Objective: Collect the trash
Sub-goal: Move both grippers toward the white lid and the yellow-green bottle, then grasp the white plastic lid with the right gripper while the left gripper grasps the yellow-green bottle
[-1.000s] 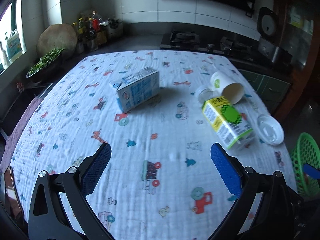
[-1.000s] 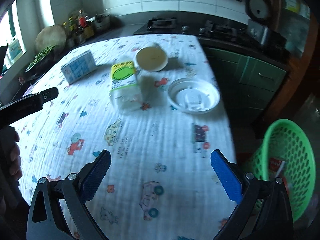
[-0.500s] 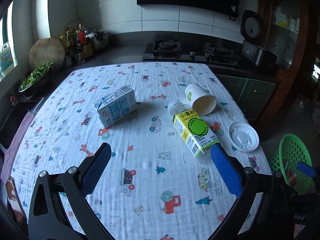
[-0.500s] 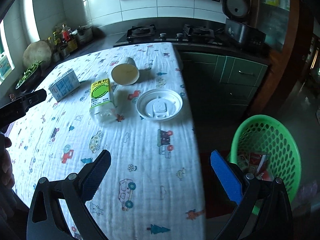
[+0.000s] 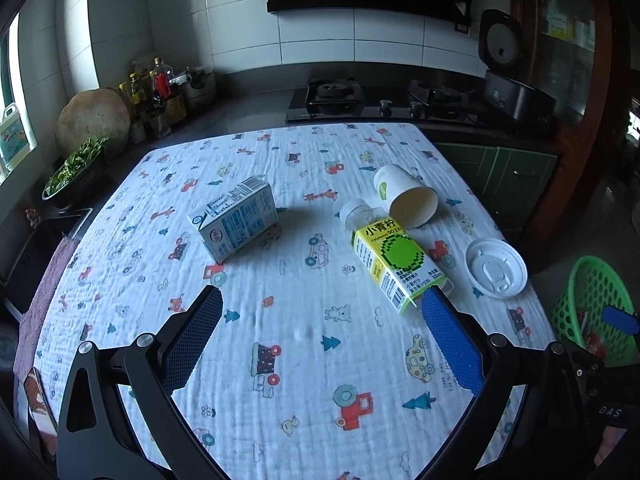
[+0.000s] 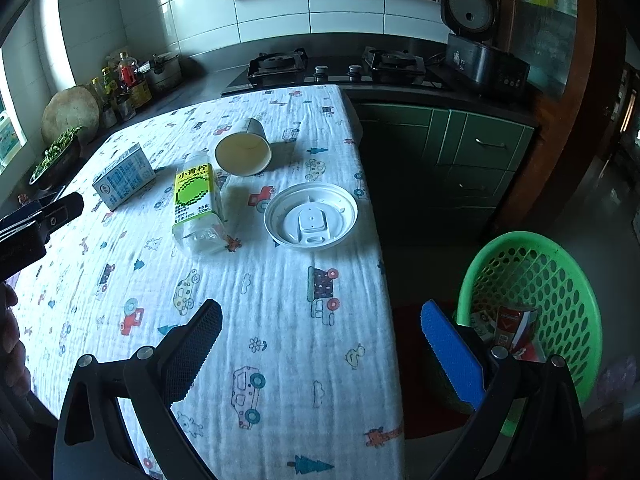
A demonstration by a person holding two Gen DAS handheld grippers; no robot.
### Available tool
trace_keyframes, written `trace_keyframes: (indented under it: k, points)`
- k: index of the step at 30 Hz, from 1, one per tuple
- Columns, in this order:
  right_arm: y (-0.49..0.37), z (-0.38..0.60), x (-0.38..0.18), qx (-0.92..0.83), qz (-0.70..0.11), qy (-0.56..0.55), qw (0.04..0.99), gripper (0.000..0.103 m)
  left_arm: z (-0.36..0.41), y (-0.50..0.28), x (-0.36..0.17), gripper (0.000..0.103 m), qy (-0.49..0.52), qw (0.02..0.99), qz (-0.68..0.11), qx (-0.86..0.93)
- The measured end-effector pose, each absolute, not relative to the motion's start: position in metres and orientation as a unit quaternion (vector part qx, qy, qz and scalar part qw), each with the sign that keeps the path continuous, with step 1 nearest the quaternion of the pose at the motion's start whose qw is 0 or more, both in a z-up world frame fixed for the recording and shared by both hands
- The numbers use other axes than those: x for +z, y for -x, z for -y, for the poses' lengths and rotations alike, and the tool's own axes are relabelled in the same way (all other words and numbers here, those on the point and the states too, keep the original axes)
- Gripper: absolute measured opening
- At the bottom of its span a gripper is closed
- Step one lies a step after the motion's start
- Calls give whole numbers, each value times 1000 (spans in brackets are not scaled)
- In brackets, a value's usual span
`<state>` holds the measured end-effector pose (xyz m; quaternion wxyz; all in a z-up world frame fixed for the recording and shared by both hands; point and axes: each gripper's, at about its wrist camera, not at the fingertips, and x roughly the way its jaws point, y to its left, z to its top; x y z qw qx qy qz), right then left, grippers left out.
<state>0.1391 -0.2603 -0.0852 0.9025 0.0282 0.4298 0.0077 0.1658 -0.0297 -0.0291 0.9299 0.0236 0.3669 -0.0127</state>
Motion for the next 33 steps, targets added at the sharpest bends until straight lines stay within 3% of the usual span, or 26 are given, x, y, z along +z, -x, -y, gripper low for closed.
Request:
trace_keyframes:
  k: [33]
  points:
    - [-260, 250, -134, 80, -482, 45, 872, 95, 28, -239, -48, 98, 14, 912, -410, -14]
